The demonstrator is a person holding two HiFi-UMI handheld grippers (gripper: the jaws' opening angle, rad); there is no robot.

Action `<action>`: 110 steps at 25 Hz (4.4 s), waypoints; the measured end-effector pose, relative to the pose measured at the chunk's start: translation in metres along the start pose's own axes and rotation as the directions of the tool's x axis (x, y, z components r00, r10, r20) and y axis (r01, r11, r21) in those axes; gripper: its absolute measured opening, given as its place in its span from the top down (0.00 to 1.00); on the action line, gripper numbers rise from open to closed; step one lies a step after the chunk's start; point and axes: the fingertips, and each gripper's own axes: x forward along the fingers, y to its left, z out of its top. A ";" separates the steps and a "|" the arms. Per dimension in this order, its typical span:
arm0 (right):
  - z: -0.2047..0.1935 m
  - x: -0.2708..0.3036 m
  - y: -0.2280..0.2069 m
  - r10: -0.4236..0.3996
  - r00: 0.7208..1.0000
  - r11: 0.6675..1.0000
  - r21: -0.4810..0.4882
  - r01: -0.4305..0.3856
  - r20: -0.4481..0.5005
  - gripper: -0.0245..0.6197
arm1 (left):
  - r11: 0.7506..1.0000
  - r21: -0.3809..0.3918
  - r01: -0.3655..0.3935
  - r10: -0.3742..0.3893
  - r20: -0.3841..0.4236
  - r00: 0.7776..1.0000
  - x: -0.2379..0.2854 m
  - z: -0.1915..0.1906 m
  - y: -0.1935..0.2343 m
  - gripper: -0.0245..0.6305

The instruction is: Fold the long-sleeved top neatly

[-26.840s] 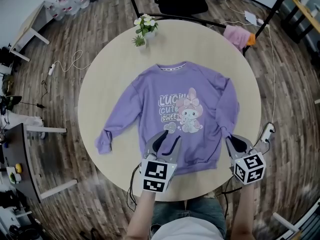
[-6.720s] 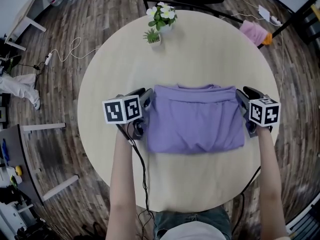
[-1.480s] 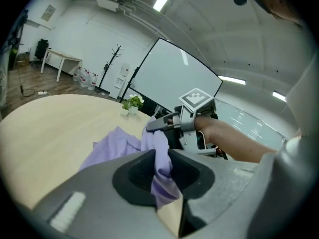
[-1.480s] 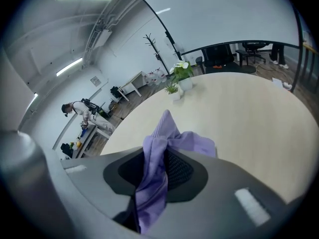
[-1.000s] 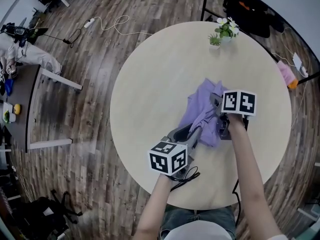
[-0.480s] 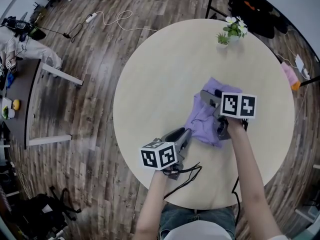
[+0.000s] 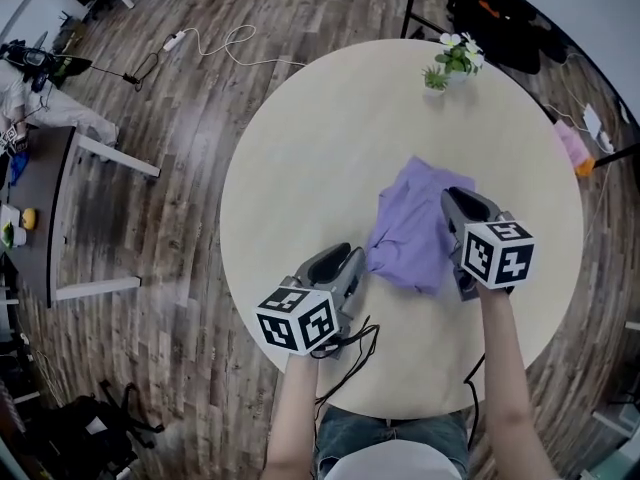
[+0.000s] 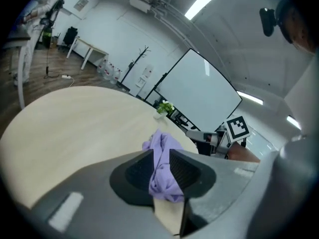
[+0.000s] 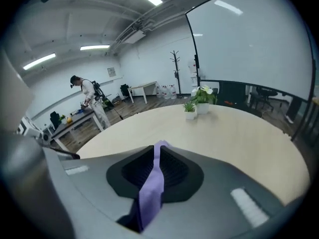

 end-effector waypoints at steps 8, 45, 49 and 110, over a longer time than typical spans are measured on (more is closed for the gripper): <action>-0.064 -0.018 0.012 0.007 0.995 0.999 -0.044 -0.012 -0.104 0.90 | 0.972 0.170 0.162 -0.138 -0.148 0.979 0.059 0.000 -0.067 0.83; -0.066 -0.078 0.010 -0.207 0.973 0.977 -0.028 0.211 0.105 0.92 | 0.943 0.331 -0.036 0.052 -0.042 0.998 0.046 0.039 -0.018 0.96; -0.043 -0.119 0.003 -0.264 0.943 0.963 -0.003 0.271 0.204 0.92 | 0.908 0.407 -0.095 0.070 0.075 0.995 0.011 0.067 -0.046 0.96; 0.035 -0.370 0.026 -0.320 0.716 0.915 0.007 0.403 0.620 0.93 | 0.765 0.530 -0.365 0.035 0.532 0.846 -0.174 0.104 -0.231 0.96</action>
